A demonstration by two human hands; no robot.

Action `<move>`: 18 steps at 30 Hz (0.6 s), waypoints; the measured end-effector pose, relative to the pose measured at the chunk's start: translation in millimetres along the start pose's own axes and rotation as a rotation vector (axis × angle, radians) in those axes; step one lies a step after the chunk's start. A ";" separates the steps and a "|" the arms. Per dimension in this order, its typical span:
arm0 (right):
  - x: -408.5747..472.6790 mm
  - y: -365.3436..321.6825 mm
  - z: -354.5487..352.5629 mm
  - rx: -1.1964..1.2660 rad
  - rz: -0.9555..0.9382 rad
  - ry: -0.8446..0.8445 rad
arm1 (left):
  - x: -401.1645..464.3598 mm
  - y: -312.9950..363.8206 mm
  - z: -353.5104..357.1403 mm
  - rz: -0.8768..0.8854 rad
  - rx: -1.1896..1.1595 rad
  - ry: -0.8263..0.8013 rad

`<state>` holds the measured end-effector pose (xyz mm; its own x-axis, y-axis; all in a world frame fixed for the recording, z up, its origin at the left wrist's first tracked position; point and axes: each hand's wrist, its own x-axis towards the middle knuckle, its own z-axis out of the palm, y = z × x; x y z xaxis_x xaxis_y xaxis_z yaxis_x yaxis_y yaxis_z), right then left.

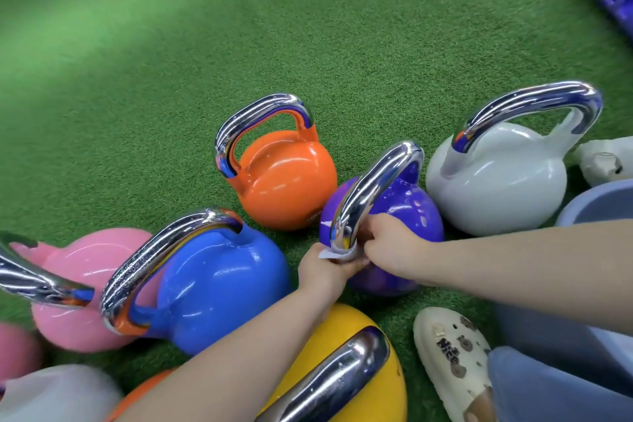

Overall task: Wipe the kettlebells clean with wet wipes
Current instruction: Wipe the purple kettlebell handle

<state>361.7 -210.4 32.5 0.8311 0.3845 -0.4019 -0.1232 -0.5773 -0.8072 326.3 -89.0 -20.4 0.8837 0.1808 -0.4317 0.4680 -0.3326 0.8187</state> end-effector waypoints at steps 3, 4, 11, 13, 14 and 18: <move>-12.5 5.4 11.3 0.094 -0.013 0.054 | 9.2 -3.9 -4.9 0.046 0.072 0.013; -18.2 9.5 16.3 0.102 -0.012 0.055 | 10.8 -4.4 -9.8 0.082 0.112 0.009; -37.6 29.7 26.5 0.039 0.046 -0.071 | 23.9 -5.1 -23.5 0.186 0.423 -0.050; -37.2 26.8 20.3 0.061 0.037 -0.062 | 14.3 -13.4 -18.8 0.112 0.192 0.011; -35.3 25.8 17.7 0.052 0.026 -0.056 | 7.2 -13.2 -15.6 0.028 0.067 0.017; -18.7 13.4 0.7 -0.059 -0.036 -0.098 | 0.3 -2.6 6.7 -0.312 -0.299 -0.127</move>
<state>344.2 -224.8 28.9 0.7770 0.4724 -0.4161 -0.0600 -0.6024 -0.7959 325.4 -94.3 -25.2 0.7026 0.1093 -0.7032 0.7070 0.0050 0.7072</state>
